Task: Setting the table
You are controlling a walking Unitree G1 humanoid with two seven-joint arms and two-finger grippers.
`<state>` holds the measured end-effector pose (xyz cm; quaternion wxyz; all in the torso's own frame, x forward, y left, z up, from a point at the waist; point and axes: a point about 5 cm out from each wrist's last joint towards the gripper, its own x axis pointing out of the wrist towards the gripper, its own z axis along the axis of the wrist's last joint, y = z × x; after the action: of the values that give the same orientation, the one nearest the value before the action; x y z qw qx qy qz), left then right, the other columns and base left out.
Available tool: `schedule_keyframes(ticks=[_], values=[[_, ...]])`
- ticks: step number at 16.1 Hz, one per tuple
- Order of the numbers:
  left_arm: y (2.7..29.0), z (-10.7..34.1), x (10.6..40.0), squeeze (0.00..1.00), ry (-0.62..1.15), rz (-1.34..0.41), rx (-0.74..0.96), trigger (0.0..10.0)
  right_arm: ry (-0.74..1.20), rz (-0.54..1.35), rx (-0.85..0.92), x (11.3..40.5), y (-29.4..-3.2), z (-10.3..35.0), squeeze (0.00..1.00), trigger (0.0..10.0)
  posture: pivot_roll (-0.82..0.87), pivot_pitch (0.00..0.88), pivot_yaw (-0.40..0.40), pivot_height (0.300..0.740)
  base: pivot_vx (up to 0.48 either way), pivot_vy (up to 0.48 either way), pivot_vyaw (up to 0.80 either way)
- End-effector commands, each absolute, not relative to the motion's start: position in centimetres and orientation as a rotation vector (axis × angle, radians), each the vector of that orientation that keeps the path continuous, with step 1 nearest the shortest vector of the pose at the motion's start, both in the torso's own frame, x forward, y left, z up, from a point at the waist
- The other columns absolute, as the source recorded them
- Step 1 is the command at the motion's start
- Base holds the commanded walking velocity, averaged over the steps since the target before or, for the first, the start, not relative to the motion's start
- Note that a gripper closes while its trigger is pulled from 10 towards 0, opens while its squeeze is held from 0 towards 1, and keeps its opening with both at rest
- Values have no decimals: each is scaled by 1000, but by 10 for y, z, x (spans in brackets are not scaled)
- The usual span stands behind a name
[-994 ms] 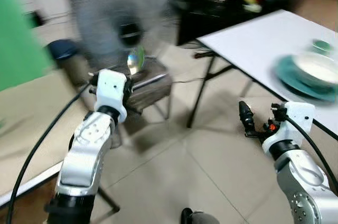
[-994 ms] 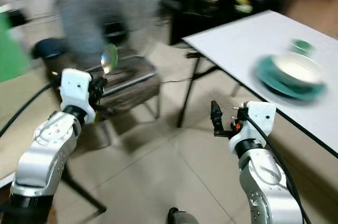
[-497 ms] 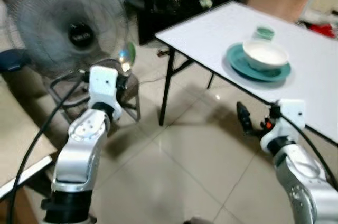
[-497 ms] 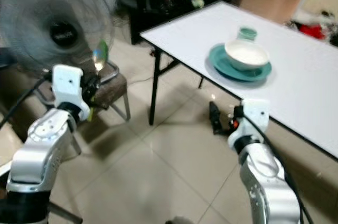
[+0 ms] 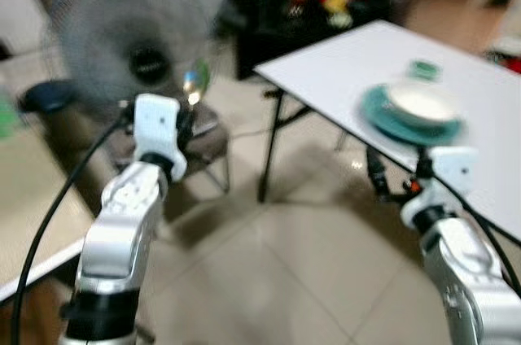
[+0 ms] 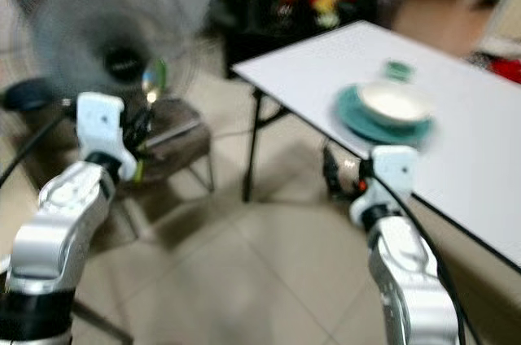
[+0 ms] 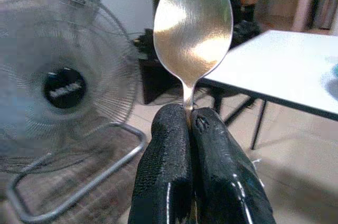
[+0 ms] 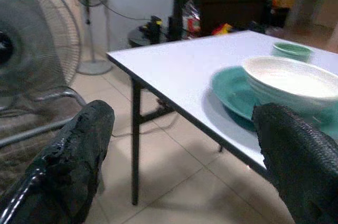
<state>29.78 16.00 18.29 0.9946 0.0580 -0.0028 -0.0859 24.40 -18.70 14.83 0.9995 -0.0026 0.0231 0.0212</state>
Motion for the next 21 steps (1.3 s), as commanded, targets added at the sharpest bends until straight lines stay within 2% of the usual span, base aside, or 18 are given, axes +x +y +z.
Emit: schedule_keyframes(ticks=[1, 13, 21], values=[[166, 186, 299, 0, -7, -161, 126, 10000, 22, 53, -7, 246, -183, 152, 0, 10000, 45, 0, -34, 740, 334, 0, 0], [161, 193, 306, 0, -38, -162, 104, 10000, -13, 59, 3, 253, -183, 158, 0, 10000, 38, 0, -53, 740, 344, 0, 0], [159, 191, 307, 0, -33, -180, 109, 10000, -17, 62, -4, 252, -182, 158, 0, 10000, 29, 0, -38, 740, 346, 0, 0]])
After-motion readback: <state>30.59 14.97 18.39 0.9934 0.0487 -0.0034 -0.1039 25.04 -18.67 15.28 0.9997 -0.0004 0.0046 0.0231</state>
